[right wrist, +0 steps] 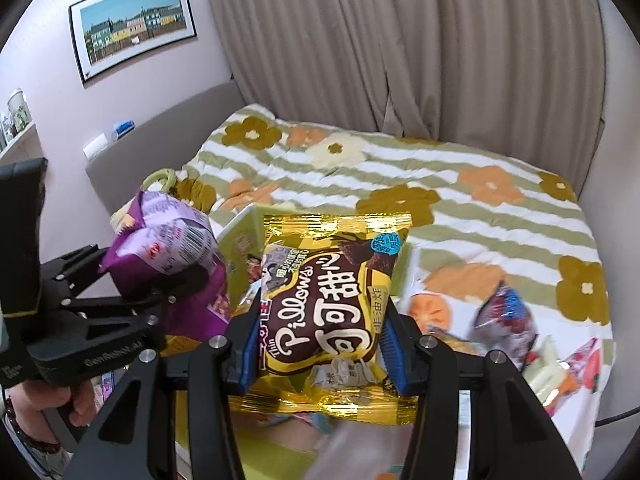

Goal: Organize snacks
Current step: 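Carry both packs over the green box and open both grippers to drop them, then move both grippers back over the loose snacks on the sheet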

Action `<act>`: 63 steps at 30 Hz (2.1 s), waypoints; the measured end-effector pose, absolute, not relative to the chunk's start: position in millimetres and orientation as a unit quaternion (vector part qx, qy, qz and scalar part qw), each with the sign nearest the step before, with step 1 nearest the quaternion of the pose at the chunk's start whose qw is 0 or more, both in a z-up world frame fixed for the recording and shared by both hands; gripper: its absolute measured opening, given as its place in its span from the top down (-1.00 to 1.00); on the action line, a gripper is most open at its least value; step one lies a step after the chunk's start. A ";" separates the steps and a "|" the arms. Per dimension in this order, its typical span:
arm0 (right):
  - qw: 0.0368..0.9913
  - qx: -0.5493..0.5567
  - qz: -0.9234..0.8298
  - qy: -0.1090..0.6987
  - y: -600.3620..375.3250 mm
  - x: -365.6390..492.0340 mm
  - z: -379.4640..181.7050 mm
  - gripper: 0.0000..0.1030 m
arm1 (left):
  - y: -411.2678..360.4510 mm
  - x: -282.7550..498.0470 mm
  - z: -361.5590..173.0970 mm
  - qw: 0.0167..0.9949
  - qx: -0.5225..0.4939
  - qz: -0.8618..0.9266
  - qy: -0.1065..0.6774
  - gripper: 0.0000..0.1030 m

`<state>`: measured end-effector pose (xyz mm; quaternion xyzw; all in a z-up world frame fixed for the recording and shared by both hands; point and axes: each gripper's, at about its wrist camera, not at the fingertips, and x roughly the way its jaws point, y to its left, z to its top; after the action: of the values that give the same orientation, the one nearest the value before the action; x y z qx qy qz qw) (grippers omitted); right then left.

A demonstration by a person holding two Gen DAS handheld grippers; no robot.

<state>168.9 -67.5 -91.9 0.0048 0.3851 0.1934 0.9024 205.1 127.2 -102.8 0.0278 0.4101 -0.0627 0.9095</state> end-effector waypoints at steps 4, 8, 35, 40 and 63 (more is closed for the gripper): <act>0.900 0.008 0.179 0.398 -46.4 176.2 -103.3 0.11 | 137.4 218.1 -124.6 0.899 0.031 -0.088 0.428 -0.20; 0.898 0.015 0.161 0.410 -39.7 179.9 -109.3 0.11 | 137.9 224.7 -135.7 0.892 0.025 -0.120 0.435 -0.26; 0.875 0.020 0.171 0.452 -37.3 216.0 -126.6 0.08 | 155.1 217.0 -132.9 0.893 0.042 -0.071 0.442 -0.85; 0.878 0.037 0.186 0.440 -34.5 215.8 -129.6 -0.99 | 162.2 213.6 -135.1 0.894 0.034 -0.057 0.443 -0.85; 0.907 0.044 0.151 0.391 -70.1 153.8 -77.1 -0.99 | 145.9 177.3 -85.8 0.911 0.033 -0.084 0.402 -0.85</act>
<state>153.8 -70.1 -77.1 0.0435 0.3913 0.1514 0.9067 177.3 145.9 -85.8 0.0326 0.4016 -0.0843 0.9113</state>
